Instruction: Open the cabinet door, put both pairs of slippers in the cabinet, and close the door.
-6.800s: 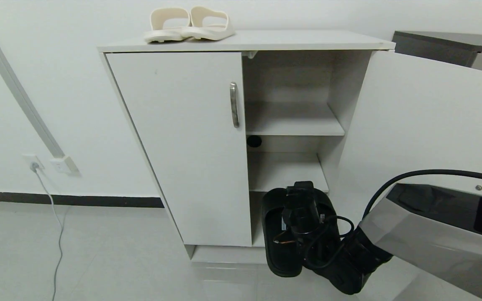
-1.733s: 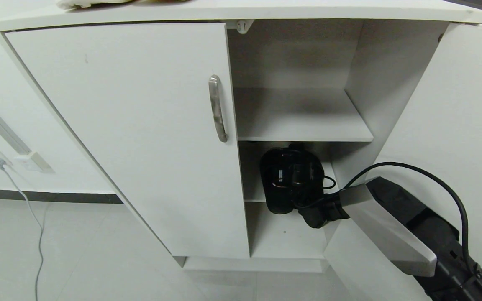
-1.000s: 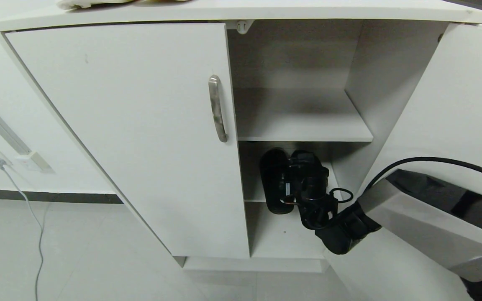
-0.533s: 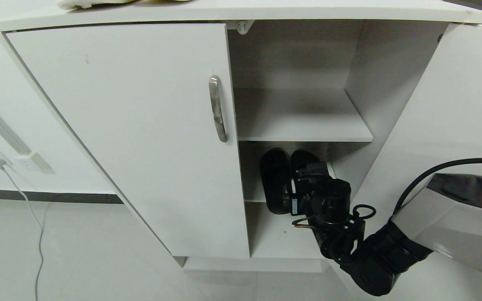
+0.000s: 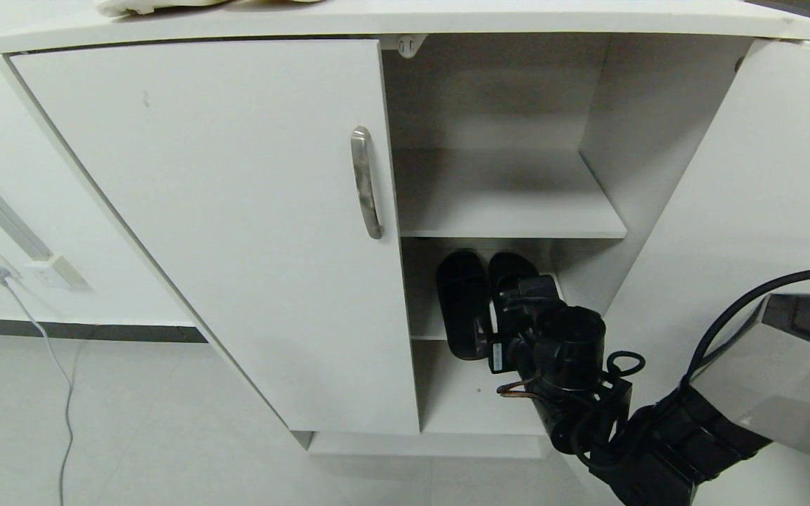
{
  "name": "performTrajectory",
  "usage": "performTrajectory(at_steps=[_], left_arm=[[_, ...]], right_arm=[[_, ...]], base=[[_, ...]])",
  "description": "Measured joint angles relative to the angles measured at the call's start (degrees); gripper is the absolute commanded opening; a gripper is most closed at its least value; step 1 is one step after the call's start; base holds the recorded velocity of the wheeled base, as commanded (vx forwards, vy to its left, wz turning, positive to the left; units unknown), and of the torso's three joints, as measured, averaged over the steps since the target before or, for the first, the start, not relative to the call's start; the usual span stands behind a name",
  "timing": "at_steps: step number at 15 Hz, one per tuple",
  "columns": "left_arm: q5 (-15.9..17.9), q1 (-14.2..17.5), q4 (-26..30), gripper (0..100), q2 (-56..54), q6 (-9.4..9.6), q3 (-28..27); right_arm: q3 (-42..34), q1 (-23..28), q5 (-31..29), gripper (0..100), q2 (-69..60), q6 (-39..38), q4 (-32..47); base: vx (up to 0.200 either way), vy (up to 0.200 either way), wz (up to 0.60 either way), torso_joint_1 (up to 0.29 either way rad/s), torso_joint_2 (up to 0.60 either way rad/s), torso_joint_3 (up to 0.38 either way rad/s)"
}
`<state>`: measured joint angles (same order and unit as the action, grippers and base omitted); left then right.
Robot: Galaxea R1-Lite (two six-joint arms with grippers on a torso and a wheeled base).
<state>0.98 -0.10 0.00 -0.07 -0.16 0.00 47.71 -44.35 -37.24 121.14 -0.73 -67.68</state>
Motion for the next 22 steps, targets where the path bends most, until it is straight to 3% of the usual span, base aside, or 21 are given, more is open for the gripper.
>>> performTrajectory(at_steps=[6, 22], left_arm=[[-0.05, 0.0, 0.0, 0, 0.0, -0.06, 0.0], [0.02, 0.0, 0.0, 0, 0.0, -0.13, 0.0]], right_arm=[[-1.24, -0.9, -0.01, 100, -0.17, 0.29, -1.4], [-2.18, -1.18, -0.11, 100, -0.27, 0.4, -1.38]], base=[[-0.2, 0.0, 0.0, -0.001, 0.0, 0.003], [0.0, 0.0, 0.0, 0.0, 0.0, 0.024]])
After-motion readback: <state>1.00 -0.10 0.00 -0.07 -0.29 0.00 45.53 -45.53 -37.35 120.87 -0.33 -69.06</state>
